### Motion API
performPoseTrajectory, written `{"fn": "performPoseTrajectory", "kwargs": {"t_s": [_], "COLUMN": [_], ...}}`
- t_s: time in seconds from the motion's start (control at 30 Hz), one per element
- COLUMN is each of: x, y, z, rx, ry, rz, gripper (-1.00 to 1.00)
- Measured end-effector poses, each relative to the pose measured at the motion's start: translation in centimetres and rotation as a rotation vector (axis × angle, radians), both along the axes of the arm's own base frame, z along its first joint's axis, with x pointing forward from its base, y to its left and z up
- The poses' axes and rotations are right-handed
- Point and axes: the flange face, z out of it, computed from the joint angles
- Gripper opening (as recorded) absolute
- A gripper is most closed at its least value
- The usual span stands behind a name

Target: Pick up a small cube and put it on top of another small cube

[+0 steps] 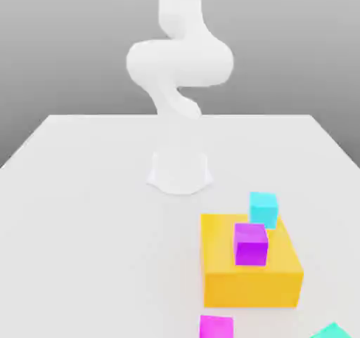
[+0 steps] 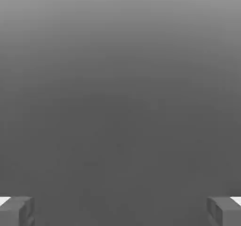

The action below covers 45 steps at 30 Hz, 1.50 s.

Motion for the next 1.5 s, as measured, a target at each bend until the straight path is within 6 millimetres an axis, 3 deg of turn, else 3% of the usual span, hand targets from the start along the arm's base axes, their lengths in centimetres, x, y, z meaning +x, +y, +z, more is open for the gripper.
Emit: {"fn": "performPoseTrajectory", "kwargs": {"t_s": [0.23,0.5,0.73,0.93,1.07,1.1,1.33,1.47,1.5], "x": [8.0,13.6,15.2,14.1,13.9,13.9,13.8,13.9,14.8], "y": [1.2,2.5,3.8,4.9,5.1,5.1,5.1,5.1,4.1], "z": [-10.2,-23.7,-36.3,-47.1,-53.0,-54.2,-54.3,-49.6,-47.7], "rx": [-0.005,0.0,0.016,0.04,0.044,0.044,0.044,0.044,0.034], "ry": [0.183,0.387,0.565,0.713,0.732,0.733,0.733,0.733,0.703], "rz": [-0.03,-0.054,-0.068,-0.079,-0.081,-0.081,-0.081,-0.081,-0.08], "gripper": [0.0,0.0,0.0,0.0,0.0,-1.0,-1.0,-1.0,-1.0]}}
